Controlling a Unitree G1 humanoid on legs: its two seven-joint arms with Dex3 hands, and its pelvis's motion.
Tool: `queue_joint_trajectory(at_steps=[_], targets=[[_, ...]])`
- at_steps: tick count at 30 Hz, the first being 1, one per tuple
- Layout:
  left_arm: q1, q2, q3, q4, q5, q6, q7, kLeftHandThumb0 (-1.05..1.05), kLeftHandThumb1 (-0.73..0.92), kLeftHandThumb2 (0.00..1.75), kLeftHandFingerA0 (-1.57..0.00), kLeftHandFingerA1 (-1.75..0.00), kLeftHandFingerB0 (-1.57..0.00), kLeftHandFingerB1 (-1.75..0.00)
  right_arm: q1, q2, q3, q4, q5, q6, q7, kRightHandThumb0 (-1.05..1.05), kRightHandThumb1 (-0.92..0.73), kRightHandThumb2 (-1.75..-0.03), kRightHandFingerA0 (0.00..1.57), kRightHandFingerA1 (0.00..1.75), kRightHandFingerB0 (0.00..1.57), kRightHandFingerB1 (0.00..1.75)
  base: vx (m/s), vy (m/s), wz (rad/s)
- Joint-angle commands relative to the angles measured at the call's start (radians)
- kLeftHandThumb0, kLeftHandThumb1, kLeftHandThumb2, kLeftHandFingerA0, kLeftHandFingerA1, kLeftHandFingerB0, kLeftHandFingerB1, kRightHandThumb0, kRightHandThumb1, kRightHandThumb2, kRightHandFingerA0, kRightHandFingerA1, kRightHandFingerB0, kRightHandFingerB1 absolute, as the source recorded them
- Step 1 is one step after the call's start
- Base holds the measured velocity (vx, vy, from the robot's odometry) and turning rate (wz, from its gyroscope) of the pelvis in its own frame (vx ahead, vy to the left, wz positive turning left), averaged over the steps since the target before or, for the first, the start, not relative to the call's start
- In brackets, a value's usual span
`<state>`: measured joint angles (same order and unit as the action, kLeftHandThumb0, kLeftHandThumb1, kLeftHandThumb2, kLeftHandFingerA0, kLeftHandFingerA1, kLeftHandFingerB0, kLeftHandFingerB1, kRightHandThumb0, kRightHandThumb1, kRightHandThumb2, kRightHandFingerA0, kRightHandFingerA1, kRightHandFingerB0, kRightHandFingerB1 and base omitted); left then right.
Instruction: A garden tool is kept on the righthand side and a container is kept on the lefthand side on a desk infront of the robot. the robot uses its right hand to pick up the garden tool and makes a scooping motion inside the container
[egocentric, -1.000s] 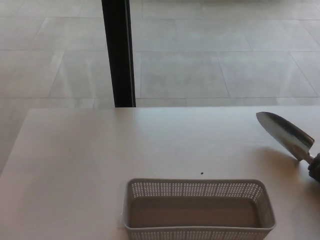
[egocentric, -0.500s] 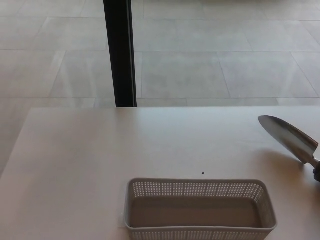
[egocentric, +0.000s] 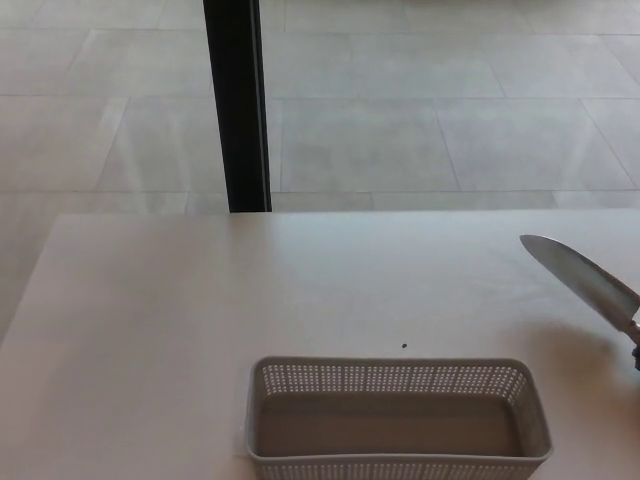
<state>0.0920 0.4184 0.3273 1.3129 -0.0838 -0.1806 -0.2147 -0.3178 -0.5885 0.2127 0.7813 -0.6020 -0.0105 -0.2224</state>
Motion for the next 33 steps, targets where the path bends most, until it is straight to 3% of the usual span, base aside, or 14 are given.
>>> queue_joint_trajectory(at_steps=[1, 2, 3, 4, 7, 10, 14, 15, 23, 24, 25, 30, 32, 33], targets=[[0.019, 0.027, 0.026, 0.001, -0.025, -0.005, -0.018, -1.05, -0.23, 1.16, -0.95, -1.22, -0.99, -1.26, 0.184, 0.069, -0.066, 0.065, 0.118, -0.321, -0.185, -0.20, -0.59, -0.89, 0.85, 1.75, 0.71, 1.51, 0.00, 0.000, 0.00], [0.021, 0.029, 0.024, 0.000, -0.022, -0.007, -0.020, -0.19, -0.31, 0.72, -1.11, -1.13, -1.05, -1.07, 0.180, 0.074, -0.088, 0.070, 0.132, -0.342, -0.201, -0.19, -0.58, -0.90, 0.86, 1.75, 0.73, 1.50, 0.00, 0.000, 0.00], [0.022, 0.027, 0.028, -0.001, -0.026, -0.009, -0.021, -0.18, -0.31, 0.73, -1.12, -1.13, -1.05, -1.07, 0.177, 0.076, -0.102, 0.077, 0.139, -0.379, -0.226, -0.17, -0.54, -0.92, 0.88, 1.75, 0.74, 1.52, 0.00, 0.000, 0.00], [0.022, 0.027, 0.023, -0.001, -0.019, -0.013, -0.017, -1.05, -0.19, 1.11, -0.88, -1.30, -0.93, -1.23, 0.173, 0.074, -0.118, 0.070, 0.145, -0.381, -0.235, -0.18, -0.56, -0.94, 0.88, 1.75, 0.73, 1.55, 0.00, 0.000, 0.00], [0.016, 0.026, 0.021, 0.001, -0.014, -0.025, -0.013, -1.05, -0.14, 1.08, -1.01, -1.26, -0.93, -1.22, 0.164, 0.076, -0.155, 0.058, 0.160, -0.392, -0.251, -0.15, -0.59, -0.85, 0.88, 1.75, 0.72, 1.55, 0.00, 0.000, 0.00], [0.003, 0.023, 0.023, -0.013, -0.019, -0.038, -0.024, -0.21, -0.28, 0.75, -1.12, -1.15, -1.01, -1.06, 0.147, 0.061, -0.185, 0.048, 0.162, -0.411, -0.270, -0.19, -0.50, -0.97, 1.20, 1.37, 0.90, 1.15, 0.00, 0.000, 0.00], [-0.022, 0.018, 0.045, -0.024, -0.042, -0.031, -0.039, -0.21, -0.27, 0.75, -1.17, -1.17, -1.04, -1.08, 0.130, 0.041, -0.224, -0.009, 0.143, -0.391, -0.320, -0.20, -0.59, -0.84, 0.86, 1.74, 0.80, 1.29, 0.00, 0.000, 0.00], [-0.030, 0.020, 0.049, -0.027, -0.044, -0.031, -0.041, -1.05, -0.09, 1.26, -1.07, -1.39, -0.90, -1.27, 0.123, 0.041, -0.230, -0.011, 0.142, -0.394, -0.321, -0.19, -0.58, -0.89, 0.89, 1.72, 0.77, 1.44, 0.00, 0.000, 0.00], [-0.102, 0.012, 0.106, -0.090, -0.094, 0.001, -0.087, -1.05, -0.05, 1.18, -1.13, -1.23, -1.16, -1.07, 0.066, -0.031, -0.291, -0.086, 0.108, -0.463, -0.367, -0.19, -0.47, -1.05, 1.22, 1.38, 0.99, 1.24, 0.00, 0.000, 0.00], [-0.101, 0.010, 0.103, -0.086, -0.087, -0.004, -0.084, -0.18, -0.14, 0.79, -1.19, -1.13, -1.14, -1.09, 0.060, -0.043, -0.292, -0.093, 0.095, -0.466, -0.377, -0.18, -0.46, -1.05, 1.22, 1.38, 0.98, 1.24, 0.00, 0.000, 0.00], [-0.097, 0.004, 0.102, -0.091, -0.085, -0.001, -0.072, -1.05, -0.08, 1.22, -1.18, -1.19, -1.25, -1.02, 0.046, -0.059, -0.300, -0.101, 0.090, -0.474, -0.386, -0.20, -0.46, -1.06, 1.23, 1.38, 0.95, 1.21, 0.00, 0.000, 0.00], [-0.075, 0.011, 0.094, -0.075, -0.075, -0.016, -0.074, -1.05, -0.13, 1.34, -1.05, -1.38, -1.20, -0.99, 0.014, -0.097, -0.327, -0.143, 0.100, -0.467, -0.364, -0.14, -0.52, -0.93, 0.92, 1.75, 0.75, 1.48, 0.00, 0.000, 0.00], [-0.071, 0.014, 0.109, -0.064, -0.088, -0.010, -0.069, -0.93, -0.19, 1.38, -0.99, -1.52, -1.16, -1.10, -0.036, -0.124, -0.329, -0.139, 0.081, -0.500, -0.401, -0.10, -0.51, -0.85, 0.93, 1.75, 0.78, 1.50, 0.00, 0.000, 0.00], [-0.071, 0.015, 0.110, -0.065, -0.088, -0.010, -0.068, -0.19, -0.20, 0.78, -1.21, -1.16, -1.19, -1.13, -0.042, -0.129, -0.325, -0.138, 0.071, -0.501, -0.412, -0.09, -0.50, -0.88, 0.96, 1.75, 0.79, 1.51, 0.00, 0.000, 0.00]])
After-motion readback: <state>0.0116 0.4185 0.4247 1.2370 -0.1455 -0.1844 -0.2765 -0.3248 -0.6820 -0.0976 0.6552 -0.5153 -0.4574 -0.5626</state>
